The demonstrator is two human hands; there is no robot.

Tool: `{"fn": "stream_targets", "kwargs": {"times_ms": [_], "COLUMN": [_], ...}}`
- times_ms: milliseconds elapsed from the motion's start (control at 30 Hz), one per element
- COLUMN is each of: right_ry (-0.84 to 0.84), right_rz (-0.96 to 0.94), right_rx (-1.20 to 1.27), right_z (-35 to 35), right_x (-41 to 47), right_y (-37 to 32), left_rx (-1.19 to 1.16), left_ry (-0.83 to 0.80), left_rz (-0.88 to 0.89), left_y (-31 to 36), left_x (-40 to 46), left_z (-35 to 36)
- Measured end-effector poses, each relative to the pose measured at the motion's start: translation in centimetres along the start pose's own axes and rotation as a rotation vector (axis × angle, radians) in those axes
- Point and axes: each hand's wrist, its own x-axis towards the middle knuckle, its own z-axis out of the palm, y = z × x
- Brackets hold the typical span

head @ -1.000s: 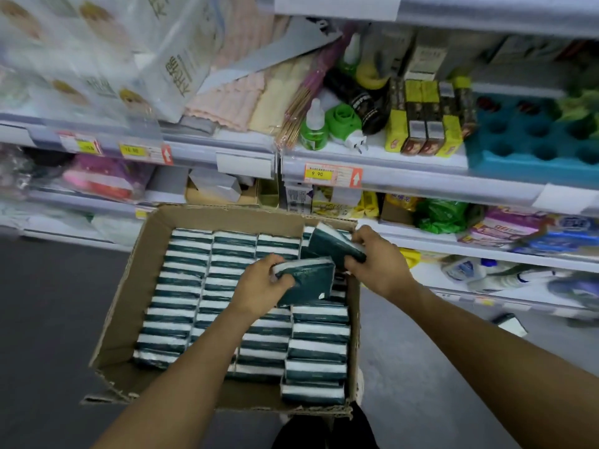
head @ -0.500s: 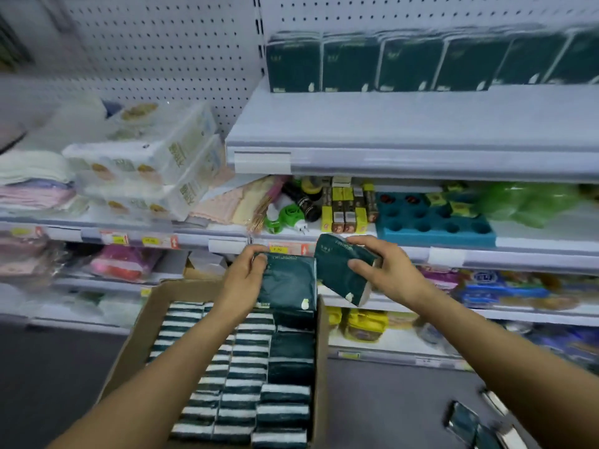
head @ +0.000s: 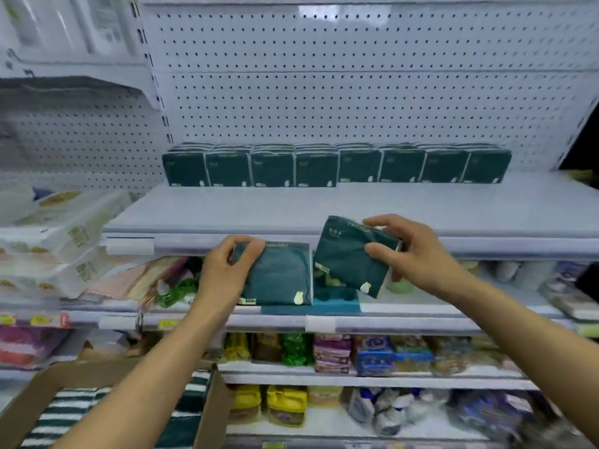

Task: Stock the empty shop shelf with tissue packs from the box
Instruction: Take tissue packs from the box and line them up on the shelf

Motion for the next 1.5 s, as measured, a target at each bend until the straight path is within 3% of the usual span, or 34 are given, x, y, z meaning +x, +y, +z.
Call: {"fn": "stream_targets", "kwargs": {"times_ms": [100,200,367,600,933,1100,1433,1500], "right_ry": [0.126,0.212,0.242,0.131,0.164,0.191,0.254,0.294], "right_rz": [-0.028,-0.003,-0.014,-0.012,-0.031,-0.128,-0.252,-0.265], "right_rx": [-0.049,-0.074,-0.144,-0.545,-0.727,-0.817,-0.913,-0.815], "right_z": [-5.1,-8.5,-10.6,-10.7,-7.8,-6.8,-5.7,-6.0], "right_x": [1.2,2.9,7.0,12.2,22.1,25.9,27.9,27.2], "right_y": [0.6,1.9,5.2,9.4,12.7,14.3,15.3,14.3], "left_rx": [-0.056,0.039,-0.018,0.05,0.135,0.09,0.068,0.053], "left_ry": [-0.026,-0.075,-0.044,-0.187,-0.254,-0.262,-0.214,-0.191], "left_rz": [-0.024,0.019,0.018,-0.002,-0.095,-0.115,-0.104,-0.093], "left_y": [2.9,5.0,7.3,5.0,2.0,0.8,0.5,1.0], "left_x": [1.8,4.2,9.7,15.9,23.8,25.5,25.9,25.7], "left_z": [3.7,6.4,9.6,14.5,15.8,15.9,15.9,16.1]}}
